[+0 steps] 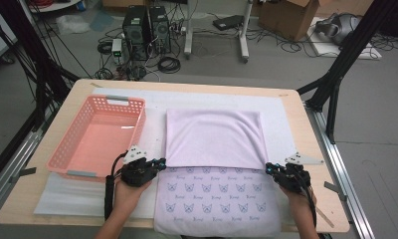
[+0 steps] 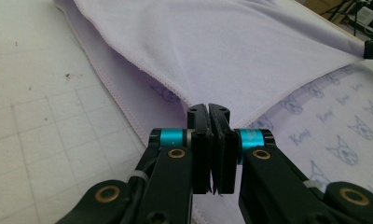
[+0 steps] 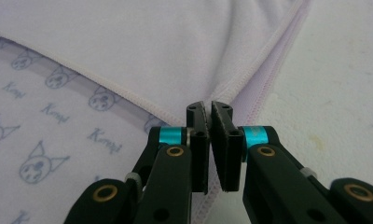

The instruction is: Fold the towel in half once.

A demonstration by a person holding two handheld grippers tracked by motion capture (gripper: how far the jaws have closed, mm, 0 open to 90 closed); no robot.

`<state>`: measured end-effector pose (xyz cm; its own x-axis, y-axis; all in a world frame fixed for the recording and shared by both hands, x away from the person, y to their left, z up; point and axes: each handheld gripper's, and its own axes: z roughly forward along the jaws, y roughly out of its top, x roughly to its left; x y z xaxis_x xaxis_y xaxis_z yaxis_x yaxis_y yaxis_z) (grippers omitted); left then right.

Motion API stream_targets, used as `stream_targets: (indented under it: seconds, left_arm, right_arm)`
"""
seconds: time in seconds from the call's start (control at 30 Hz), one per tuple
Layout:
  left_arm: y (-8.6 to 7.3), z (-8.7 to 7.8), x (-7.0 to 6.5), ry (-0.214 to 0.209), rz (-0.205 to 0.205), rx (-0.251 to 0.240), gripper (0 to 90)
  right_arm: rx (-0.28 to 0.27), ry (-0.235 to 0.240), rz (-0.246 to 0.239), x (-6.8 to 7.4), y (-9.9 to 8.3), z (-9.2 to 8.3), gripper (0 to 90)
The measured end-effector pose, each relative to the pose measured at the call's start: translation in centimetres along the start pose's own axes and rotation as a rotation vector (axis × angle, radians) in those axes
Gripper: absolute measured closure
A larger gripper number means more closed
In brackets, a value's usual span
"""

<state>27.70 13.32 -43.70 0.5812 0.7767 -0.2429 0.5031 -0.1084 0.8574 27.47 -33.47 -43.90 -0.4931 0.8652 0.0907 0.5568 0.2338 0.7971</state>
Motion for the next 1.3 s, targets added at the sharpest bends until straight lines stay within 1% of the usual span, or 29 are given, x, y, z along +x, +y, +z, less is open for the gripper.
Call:
stream_targets:
  seconds: [0.1, 0.27, 0.47, 0.5, 0.77, 0.97, 1.07, 1.3]
  left_arm:
    - [-0.4, -0.5, -0.4, 0.002, -0.001, -0.004, 87.3]
    - [-1.2, -1.7, -1.1, 0.001, 0.000, -0.017, 87.3]
    - [-2.2, -3.1, -2.5, -0.002, 0.002, -0.027, 87.3]
    - [-2.4, -3.4, -2.7, -0.003, 0.004, -0.026, 87.3]
    - [-3.8, -5.2, -4.4, 0.006, -0.001, -0.032, 87.3]
    - [-4.7, -6.4, -5.4, 0.007, 0.002, -0.030, 87.3]
    - [-5.1, -7.0, -6.0, 0.005, 0.006, -0.033, 87.3]
    - [-6.0, -8.2, -6.9, 0.005, 0.001, -0.038, 87.3]
  right_arm:
    - [0.003, 0.003, 0.000, 0.3, -0.3, -0.3, 85.3]
    - [-0.004, 0.001, 0.001, 1.0, -1.0, -1.4, 85.3]
    - [-0.004, -0.002, -0.005, 2.0, -2.1, -2.9, 85.3]
    - [-0.003, -0.001, 0.000, 2.2, -2.3, -3.2, 85.3]
    - [0.002, 0.004, -0.002, 3.5, -4.0, -5.2, 85.3]
    - [-0.002, -0.002, -0.002, 4.1, -5.1, -6.7, 85.5]
    - [-0.004, 0.001, 0.003, 4.5, -5.6, -7.3, 85.7]
    - [-0.009, 0.012, -0.009, 5.3, -6.3, -8.5, 85.9]
